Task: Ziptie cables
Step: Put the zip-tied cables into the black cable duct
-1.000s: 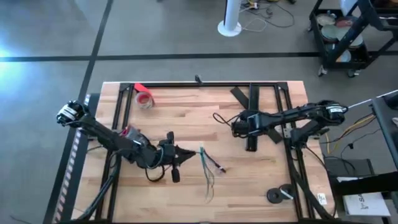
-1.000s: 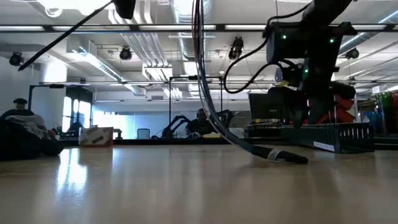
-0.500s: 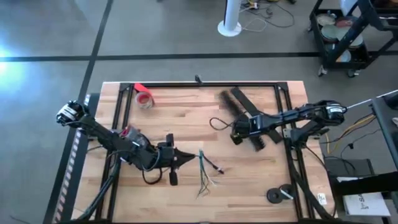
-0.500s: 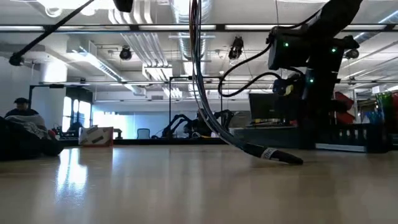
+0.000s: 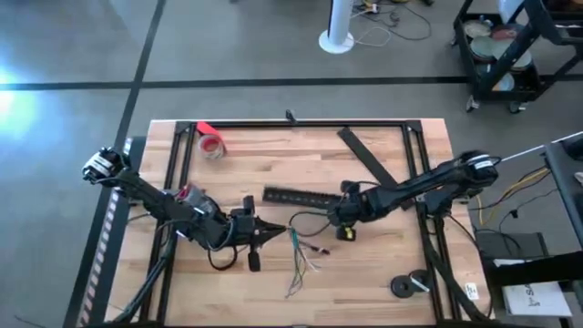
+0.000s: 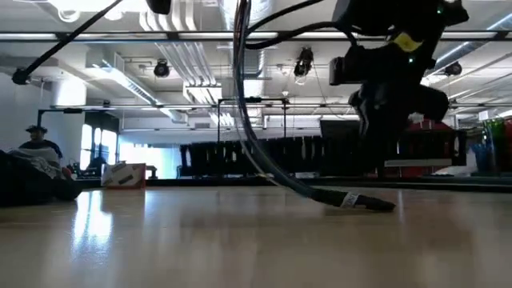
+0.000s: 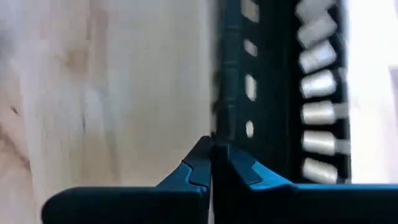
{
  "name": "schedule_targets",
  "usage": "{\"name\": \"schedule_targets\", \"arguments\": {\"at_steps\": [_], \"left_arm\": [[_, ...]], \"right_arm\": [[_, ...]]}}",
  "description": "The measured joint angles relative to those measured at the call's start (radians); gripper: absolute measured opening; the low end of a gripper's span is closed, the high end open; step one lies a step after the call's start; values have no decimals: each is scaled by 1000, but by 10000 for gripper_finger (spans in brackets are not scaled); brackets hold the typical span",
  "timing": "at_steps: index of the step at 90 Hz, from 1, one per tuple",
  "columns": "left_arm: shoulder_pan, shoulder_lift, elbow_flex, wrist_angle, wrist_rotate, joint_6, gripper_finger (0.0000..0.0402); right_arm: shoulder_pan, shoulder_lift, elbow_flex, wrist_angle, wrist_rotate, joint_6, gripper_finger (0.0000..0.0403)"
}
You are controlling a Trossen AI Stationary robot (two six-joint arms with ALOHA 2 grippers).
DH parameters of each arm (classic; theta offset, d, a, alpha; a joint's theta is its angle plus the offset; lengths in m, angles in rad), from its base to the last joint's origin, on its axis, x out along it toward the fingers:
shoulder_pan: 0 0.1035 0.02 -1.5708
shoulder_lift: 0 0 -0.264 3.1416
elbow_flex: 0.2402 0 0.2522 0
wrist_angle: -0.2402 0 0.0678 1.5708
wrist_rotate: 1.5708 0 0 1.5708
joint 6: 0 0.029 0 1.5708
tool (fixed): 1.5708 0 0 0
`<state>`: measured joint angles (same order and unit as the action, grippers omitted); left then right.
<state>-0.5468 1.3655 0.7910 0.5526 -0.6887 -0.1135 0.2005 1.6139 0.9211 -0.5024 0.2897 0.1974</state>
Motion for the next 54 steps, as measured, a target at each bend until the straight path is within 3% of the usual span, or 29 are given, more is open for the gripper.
{"name": "schedule_targets", "arguments": {"at_steps": [29, 54], "left_arm": [[0, 0, 0, 3, 0, 0, 3], [0, 1, 0, 2, 1, 0, 3]], "right_arm": [[4, 143, 4, 148, -53, -112, 11], [31, 37, 53, 46, -58, -54, 143]]}}
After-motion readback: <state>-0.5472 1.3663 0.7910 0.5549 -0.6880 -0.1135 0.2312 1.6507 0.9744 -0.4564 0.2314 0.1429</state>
